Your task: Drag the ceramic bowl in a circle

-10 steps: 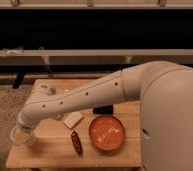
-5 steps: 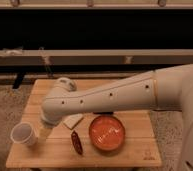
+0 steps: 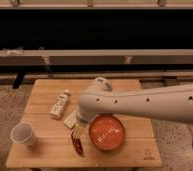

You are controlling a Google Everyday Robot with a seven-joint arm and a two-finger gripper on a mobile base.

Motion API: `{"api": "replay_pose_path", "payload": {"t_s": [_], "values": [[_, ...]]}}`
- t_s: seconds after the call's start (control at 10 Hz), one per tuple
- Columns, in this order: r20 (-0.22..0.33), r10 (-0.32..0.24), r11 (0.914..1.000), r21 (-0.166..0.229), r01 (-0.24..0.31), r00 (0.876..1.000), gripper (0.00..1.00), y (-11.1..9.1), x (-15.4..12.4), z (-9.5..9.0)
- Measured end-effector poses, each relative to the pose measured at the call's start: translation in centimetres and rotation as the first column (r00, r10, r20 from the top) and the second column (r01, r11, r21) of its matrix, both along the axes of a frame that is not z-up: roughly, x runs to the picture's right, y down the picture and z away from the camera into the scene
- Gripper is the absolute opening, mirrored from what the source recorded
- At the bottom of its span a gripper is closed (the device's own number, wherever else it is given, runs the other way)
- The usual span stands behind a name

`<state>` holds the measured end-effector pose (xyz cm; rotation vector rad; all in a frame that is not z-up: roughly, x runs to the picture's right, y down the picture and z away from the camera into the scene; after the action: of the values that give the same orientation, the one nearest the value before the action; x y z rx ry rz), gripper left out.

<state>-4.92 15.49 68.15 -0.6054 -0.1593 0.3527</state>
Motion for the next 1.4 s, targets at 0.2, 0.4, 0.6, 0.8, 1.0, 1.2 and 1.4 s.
{"api": "replay_pose_path", "payload": {"t_s": [0.2, 0.4, 0.6, 0.8, 1.0, 1.2, 1.4], "values": [[-0.098, 0.003, 1.0, -0.002, -0.003, 0.995, 0.8, -1.3, 3.7, 2.0], [-0.182, 0.008, 0.9995, -0.027, -0.013, 0.983, 0.8, -1.6, 6.5, 3.9], [-0.255, 0.042, 0.9961, -0.064, -0.06, 0.966, 0.8, -0.2, 9.1, 6.1], [-0.325, 0.08, 0.9883, -0.098, -0.117, 0.942, 0.8, 1.6, 12.2, 8.0], [-0.367, 0.102, 0.9844, -0.096, -0.147, 0.925, 0.8, 1.9, 14.4, 8.7], [-0.398, 0.114, 0.9803, -0.104, -0.168, 0.91, 0.8, 2.3, 16.0, 9.3], [-0.425, 0.118, 0.9763, -0.116, -0.183, 0.897, 0.8, 2.9, 17.3, 10.3]]}}
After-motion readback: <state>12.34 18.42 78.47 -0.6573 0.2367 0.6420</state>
